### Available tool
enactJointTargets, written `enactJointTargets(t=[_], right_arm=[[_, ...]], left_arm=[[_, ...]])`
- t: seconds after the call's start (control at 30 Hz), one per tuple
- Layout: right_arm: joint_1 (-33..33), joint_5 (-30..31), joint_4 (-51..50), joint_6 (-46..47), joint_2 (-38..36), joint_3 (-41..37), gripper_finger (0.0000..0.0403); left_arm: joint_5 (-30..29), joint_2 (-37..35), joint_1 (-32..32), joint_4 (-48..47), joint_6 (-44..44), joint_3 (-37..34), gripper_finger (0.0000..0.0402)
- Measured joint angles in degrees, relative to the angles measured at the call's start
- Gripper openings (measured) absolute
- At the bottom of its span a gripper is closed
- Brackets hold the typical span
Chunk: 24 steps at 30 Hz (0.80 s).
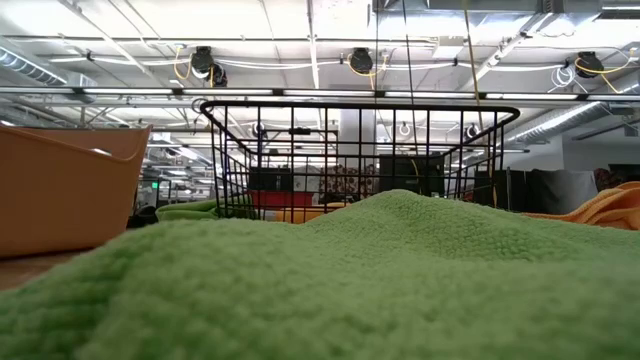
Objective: Sort microfiber towel by color & place in baskets
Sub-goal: Put the yellow microfiber cloth into the white bin
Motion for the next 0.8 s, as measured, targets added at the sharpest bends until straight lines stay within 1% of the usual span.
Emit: enactJointTargets(t=[0.1,0.2,0.27,0.37,0.47,0.57,0.63,0.7,0.8], right_arm=[[-0.14,-1.19,-5.00,0.12,0.00,3.08,0.0159],[-0.13,-1.40,-12.19,0.15,-0.01,8.71,0.0206],[-0.09,-0.79,-16.24,0.60,-0.07,12.86,0.0230],[-0.09,1.26,-19.24,1.07,-0.14,17.98,0.0253],[-0.09,1.67,-18.97,-0.61,-0.17,20.01,0.0263],[0.47,1.39,-18.25,-1.70,-0.17,19.60,0.0257],[1.38,1.50,-17.33,-1.25,-0.13,18.30,0.0236],[2.21,2.00,-16.45,0.24,-0.13,16.05,0.0200],[2.94,2.62,-12.46,2.55,-0.13,11.39,0.0125]], left_arm=[[-0.02,-0.01,0.01,-0.01,0.38,-0.01,0.0283],[0.00,0.01,0.01,-0.04,0.33,-0.01,0.0283],[-0.02,0.01,-0.01,-0.04,0.09,-0.01,0.0283],[0.00,0.01,-0.02,-0.10,-0.06,-0.01,0.0283],[-0.02,0.01,-0.02,-0.11,-0.04,-0.01,0.0283],[0.00,0.01,-0.01,-0.12,-0.04,0.01,0.0283],[-0.01,0.01,-0.02,-0.22,-0.04,-0.01,0.0283],[0.00,0.01,-0.01,-0.48,-0.04,-0.01,0.0283],[-0.01,0.01,-0.01,-0.67,-0.04,0.01,0.0283]])
